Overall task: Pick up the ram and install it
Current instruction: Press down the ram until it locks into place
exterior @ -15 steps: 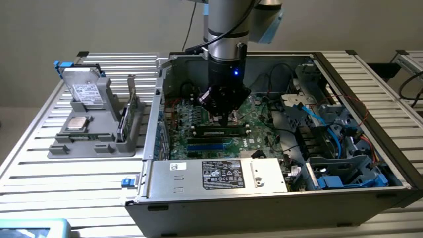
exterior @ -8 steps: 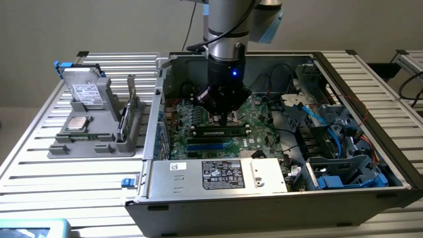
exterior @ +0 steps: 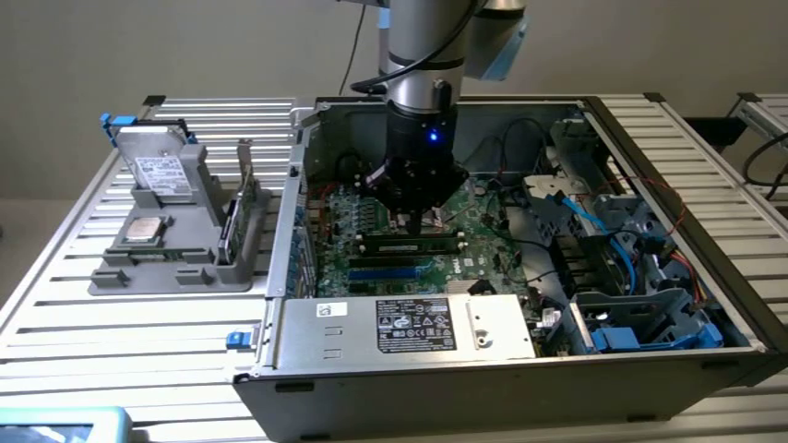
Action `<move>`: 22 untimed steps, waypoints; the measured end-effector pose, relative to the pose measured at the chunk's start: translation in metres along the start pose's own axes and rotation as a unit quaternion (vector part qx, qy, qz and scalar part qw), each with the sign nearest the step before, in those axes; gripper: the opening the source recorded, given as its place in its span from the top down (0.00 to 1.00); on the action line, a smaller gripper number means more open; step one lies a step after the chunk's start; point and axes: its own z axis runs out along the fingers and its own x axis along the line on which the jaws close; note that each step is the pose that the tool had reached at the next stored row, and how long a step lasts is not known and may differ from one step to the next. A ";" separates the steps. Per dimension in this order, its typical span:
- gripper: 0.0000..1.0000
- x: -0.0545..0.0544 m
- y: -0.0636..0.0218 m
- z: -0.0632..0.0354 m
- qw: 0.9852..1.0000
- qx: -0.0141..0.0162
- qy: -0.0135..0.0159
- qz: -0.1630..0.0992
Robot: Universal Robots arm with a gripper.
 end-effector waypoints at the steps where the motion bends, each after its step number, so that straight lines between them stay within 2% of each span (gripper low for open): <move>1: 0.89 0.000 0.0000 0.0000 1.000 0.000 0.000 0.006; 6: 0.89 0.000 0.0000 0.0000 1.000 -0.002 0.001 0.031; 10: 0.89 0.000 0.0000 0.0001 0.999 -0.003 -0.001 0.046; 14: 0.89 0.000 0.0000 0.0000 0.998 -0.003 -0.001 0.058; 22: 0.89 -0.001 -0.0001 0.0000 0.998 -0.003 -0.001 0.062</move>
